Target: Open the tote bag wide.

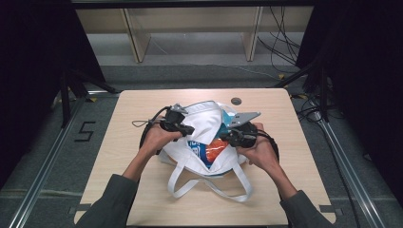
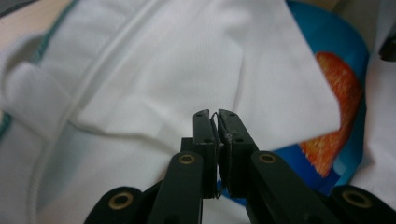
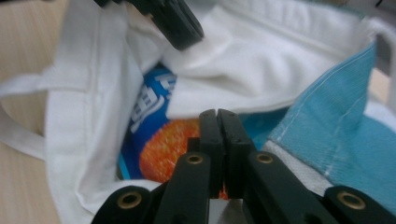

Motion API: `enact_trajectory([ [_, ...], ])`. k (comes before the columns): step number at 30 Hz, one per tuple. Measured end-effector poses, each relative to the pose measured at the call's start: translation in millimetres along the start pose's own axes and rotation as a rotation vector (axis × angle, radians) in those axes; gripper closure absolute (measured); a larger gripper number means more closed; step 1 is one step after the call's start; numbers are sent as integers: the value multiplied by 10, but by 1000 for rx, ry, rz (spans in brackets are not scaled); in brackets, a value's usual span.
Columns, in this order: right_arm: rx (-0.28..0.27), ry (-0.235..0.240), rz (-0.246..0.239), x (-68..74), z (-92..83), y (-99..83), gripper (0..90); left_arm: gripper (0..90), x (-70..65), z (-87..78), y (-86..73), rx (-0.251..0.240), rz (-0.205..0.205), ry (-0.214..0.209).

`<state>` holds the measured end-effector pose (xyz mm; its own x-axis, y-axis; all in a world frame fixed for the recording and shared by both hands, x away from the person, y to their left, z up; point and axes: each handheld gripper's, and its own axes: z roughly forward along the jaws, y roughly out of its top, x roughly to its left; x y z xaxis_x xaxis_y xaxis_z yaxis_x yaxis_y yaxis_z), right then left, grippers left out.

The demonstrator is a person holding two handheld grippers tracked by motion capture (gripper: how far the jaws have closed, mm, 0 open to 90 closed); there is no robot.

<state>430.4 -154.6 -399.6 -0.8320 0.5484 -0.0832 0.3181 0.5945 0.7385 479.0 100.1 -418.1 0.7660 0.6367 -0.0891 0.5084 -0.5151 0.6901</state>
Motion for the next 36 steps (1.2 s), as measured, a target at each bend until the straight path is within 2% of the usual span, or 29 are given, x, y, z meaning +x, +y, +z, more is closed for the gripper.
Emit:
enact_trajectory([
  [1,35,-22,-11,17,58,-14,900,858,0,0,0,0,0,0],
  [2,35,-22,-11,17,58,-14,900,858,7,25,-29,11,-2,-4],
  [4,148,-69,-64,58,128,-64,900,870,23,34,-82,29,12,11],
  [5,220,-41,-77,69,99,-171,900,882,30,19,-107,40,23,19],
  [6,260,-33,-86,79,60,-246,900,883,52,-26,-149,57,38,37],
  [7,260,-33,-86,79,60,-246,900,884,52,-26,-149,57,38,37],
  [8,340,-38,-90,78,22,-460,900,887,98,-51,-203,80,29,54],
  [9,340,-38,-90,78,22,-460,900,891,98,-51,-203,80,29,54],
  [10,351,-28,-53,83,11,-576,900,891,117,-54,-235,65,13,41],
  [11,315,-7,-75,37,18,-653,900,890,117,-60,-249,62,2,42],
  [13,289,-5,-52,47,-41,-592,900,876,58,-82,-228,62,24,63],
  [14,232,-9,-55,38,-63,-517,900,865,34,-95,-218,51,31,61],
  [15,232,-9,-55,38,-63,-517,900,860,34,-95,-218,51,31,61],
  [16,72,5,-39,21,-169,-292,896,859,-18,-122,-205,49,46,48],
  [18,0,-8,-50,-7,-181,-89,894,850,-72,-105,-204,43,58,46],
  [19,0,-8,-50,-7,-181,-89,894,848,-72,-105,-204,43,58,46],
  [20,4,-19,-68,-24,-80,121,894,847,-87,-108,-204,47,71,44],
  [22,21,-14,-75,-31,12,204,894,851,-103,-115,-229,26,58,22],
  [23,67,2,-83,-30,224,333,896,864,-109,-124,-249,27,62,17],
  [24,67,2,-83,-30,224,333,896,864,-112,-126,-274,26,63,14],
  [26,105,15,-110,-36,451,418,900,868,-99,-130,-318,36,67,0],
  [27,137,6,-120,-44,554,445,900,873,-96,-122,-344,28,49,-7],
  [28,167,-14,-144,-71,655,461,900,880,-89,-122,-366,35,39,-26],
  [29,212,-58,-164,-152,818,475,900,890,-76,-132,-400,86,75,-46],
  [30,212,-58,-164,-152,818,475,900,890,-76,-132,-400,86,75,-46],
  [32,254,-137,-147,-290,989,489,900,893,-143,-108,-488,113,100,-32],
  [33,254,-137,-147,-290,989,489,900,894,-143,-108,-488,113,100,-32],
  [35,257,-160,-114,-407,1069,519,900,895,-168,-111,-527,117,105,-27],
  [36,291,-199,-92,-498,1140,565,900,895,-187,-115,-556,140,123,-20],
])
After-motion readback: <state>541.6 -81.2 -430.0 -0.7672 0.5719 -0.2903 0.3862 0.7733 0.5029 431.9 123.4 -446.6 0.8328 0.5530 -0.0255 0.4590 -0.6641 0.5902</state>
